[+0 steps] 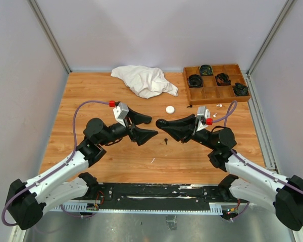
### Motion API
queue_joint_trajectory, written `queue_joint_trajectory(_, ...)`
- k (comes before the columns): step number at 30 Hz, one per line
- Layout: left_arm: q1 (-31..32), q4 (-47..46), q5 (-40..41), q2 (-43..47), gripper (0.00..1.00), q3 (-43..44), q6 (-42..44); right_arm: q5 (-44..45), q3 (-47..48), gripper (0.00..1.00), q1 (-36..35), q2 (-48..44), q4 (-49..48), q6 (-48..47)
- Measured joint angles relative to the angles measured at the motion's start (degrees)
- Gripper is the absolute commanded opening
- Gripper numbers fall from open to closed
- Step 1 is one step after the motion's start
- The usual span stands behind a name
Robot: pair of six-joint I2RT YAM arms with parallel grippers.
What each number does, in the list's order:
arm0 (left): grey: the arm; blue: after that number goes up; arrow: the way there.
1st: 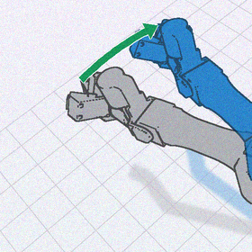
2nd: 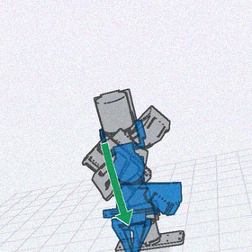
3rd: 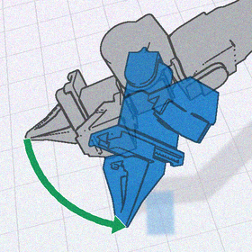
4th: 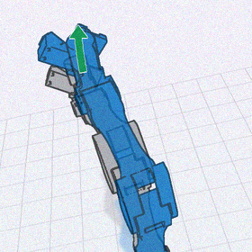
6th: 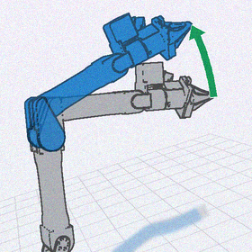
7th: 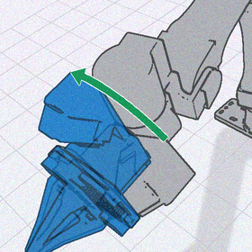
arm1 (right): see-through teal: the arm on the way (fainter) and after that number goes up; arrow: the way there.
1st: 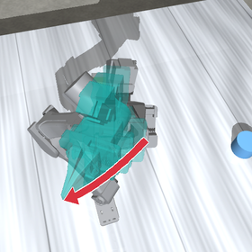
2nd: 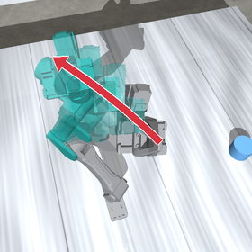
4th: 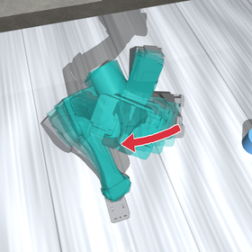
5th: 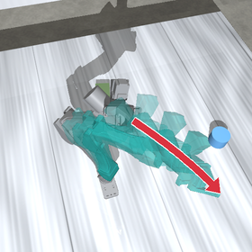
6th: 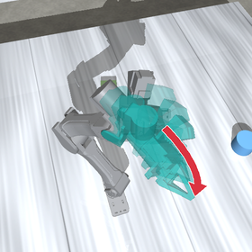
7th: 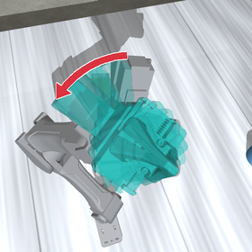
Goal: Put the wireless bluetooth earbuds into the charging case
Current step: Pick up the charging case at the center of the board.
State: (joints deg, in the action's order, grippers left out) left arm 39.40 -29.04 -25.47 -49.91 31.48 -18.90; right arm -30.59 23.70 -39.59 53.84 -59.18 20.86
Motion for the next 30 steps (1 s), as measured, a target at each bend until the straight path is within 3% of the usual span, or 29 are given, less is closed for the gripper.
queue_joint_trajectory(13, -0.70, 2.91, -14.23, -1.99, 0.62, 6.67, 6.99, -7.52, 2.08, 0.10, 0.37, -0.55, 0.76, 3.63)
queue_joint_trajectory(21, -0.72, 7.28, -16.70, -3.82, 0.35, 9.03, 9.29, -10.03, 2.56, 0.11, 0.37, -0.42, 0.83, 4.00)
queue_joint_trajectory(27, -0.74, 11.43, -18.14, -3.82, 0.08, 10.82, 11.19, -11.19, 3.17, 0.27, 0.42, -0.04, 1.51, 3.45)
queue_joint_trajectory(30, -0.76, 15.04, -17.90, -3.80, 0.00, 12.22, 12.79, -12.07, 4.24, 0.37, 0.68, -0.35, 4.70, 1.75)
